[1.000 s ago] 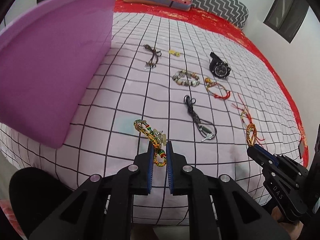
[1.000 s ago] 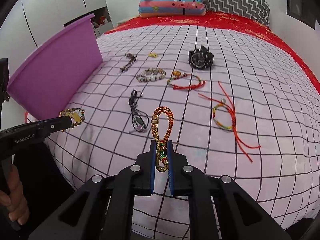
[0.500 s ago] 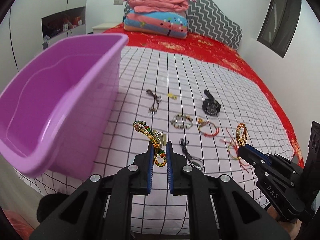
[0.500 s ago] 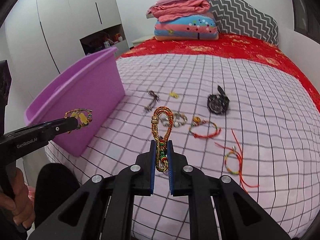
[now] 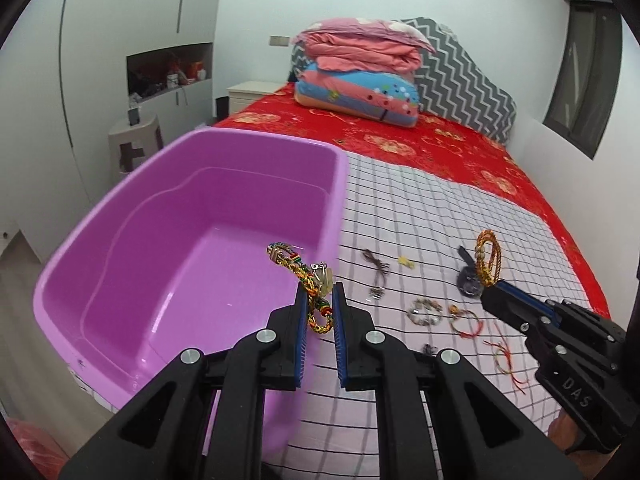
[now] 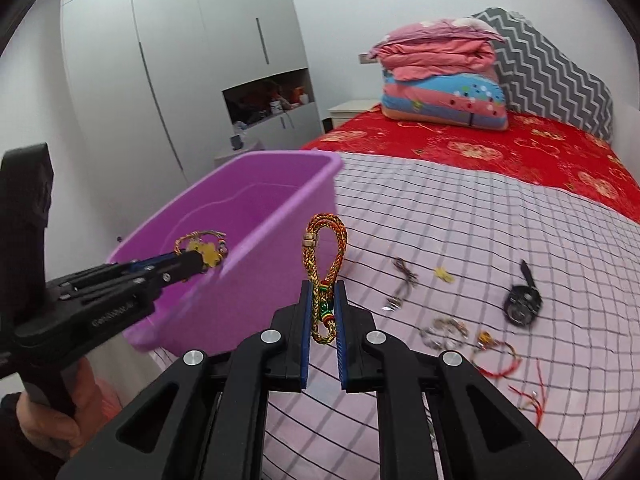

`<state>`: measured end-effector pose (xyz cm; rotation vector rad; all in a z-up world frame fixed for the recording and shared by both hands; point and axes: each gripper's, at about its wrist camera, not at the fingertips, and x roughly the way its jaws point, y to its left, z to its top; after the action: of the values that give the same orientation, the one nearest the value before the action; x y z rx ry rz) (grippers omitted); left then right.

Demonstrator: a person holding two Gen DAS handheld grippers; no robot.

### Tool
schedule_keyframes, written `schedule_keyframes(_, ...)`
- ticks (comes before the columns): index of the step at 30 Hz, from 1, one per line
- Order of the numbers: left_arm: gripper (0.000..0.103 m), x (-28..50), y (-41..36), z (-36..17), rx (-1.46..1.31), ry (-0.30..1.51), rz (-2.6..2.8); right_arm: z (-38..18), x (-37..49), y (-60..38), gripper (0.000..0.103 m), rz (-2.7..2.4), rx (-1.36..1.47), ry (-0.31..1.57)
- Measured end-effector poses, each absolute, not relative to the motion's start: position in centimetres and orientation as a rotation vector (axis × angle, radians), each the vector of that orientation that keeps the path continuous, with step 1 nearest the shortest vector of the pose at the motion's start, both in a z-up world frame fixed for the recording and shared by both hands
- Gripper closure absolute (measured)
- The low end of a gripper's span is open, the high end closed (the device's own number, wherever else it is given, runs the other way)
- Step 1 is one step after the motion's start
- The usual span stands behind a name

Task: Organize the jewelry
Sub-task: 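Carry both held bracelets up and over into the purple basin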

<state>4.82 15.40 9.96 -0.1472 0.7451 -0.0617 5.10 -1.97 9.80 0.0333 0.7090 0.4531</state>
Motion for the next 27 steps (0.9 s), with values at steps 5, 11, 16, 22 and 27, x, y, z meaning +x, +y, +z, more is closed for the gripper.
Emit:
schedule_keyframes(5, 0.091, 5.8, 19.1, 10.0, -0.16, 0.753, 0.008, 11.0, 6.9, 2.8, 0.092, 0.529, 0.021, 0.706)
schedule_keyframes(11, 0.091, 7.0, 22.8, 9.1, -0.182, 0.783, 0.055, 11.5, 9.1, 8.0, 0.092, 0.606, -0.001, 0.734)
schedule_keyframes(16, 0.091, 8.3, 24.2, 7.6, -0.218, 0.819, 0.082, 10.5, 10.7, 11.3, 0.092, 0.642, -0.03, 0.786)
schedule_keyframes(22, 0.091, 8.7, 25.5, 6.6, -0.238, 0.841, 0.102, 9.3, 11.8, 13.8, 0.092, 0.655, -0.064, 0.828)
schedule_keyframes(27, 0.09, 8.5, 26.6, 6.1, -0.244, 0.858, 0.143, 8.6, 12.2, 14.2, 0.08, 0.642, -0.08, 0.853)
